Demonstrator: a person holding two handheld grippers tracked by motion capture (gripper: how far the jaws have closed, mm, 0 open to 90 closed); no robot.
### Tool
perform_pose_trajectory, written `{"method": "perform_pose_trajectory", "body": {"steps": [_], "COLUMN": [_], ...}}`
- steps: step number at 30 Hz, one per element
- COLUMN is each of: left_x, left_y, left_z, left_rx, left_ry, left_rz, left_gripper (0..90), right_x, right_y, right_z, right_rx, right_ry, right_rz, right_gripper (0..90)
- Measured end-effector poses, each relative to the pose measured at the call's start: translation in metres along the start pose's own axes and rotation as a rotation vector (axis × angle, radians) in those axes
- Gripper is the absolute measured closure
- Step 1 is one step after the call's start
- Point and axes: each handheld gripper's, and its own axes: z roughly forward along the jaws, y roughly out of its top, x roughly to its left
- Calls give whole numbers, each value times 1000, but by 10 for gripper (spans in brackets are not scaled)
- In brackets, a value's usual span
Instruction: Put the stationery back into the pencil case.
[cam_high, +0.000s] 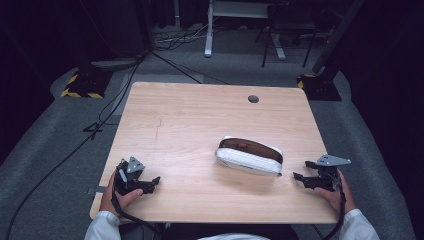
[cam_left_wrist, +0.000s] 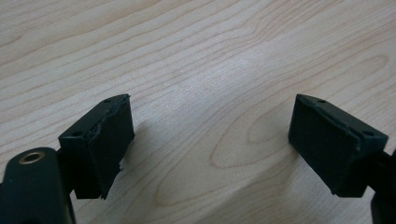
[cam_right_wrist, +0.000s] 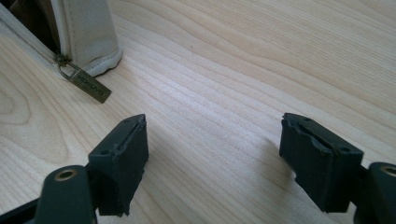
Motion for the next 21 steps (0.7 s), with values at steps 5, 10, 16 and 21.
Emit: {"method": "perform_pose_trajectory", "body": {"steps": [5,10,16,21], "left_x": [-1,-1,-2,-3], "left_y": [1,2,3,3], "left_z": [2,2,4,4], "left_rx": [7,6,3,6], "left_ry": [11,9,20,24], "left_rz": [-6,-5,-14,-23], "left_gripper": [115,112,110,109], "right_x": [0,0,0,0], "right_y": [0,0,0,0], "right_z": [0,0,0,0], "right_rx": [0,0,1,1], "right_ry": [-1,-1,-1,-1], "right_rz": [0,2,3,3], "right_gripper": [239,238,237,237]}}
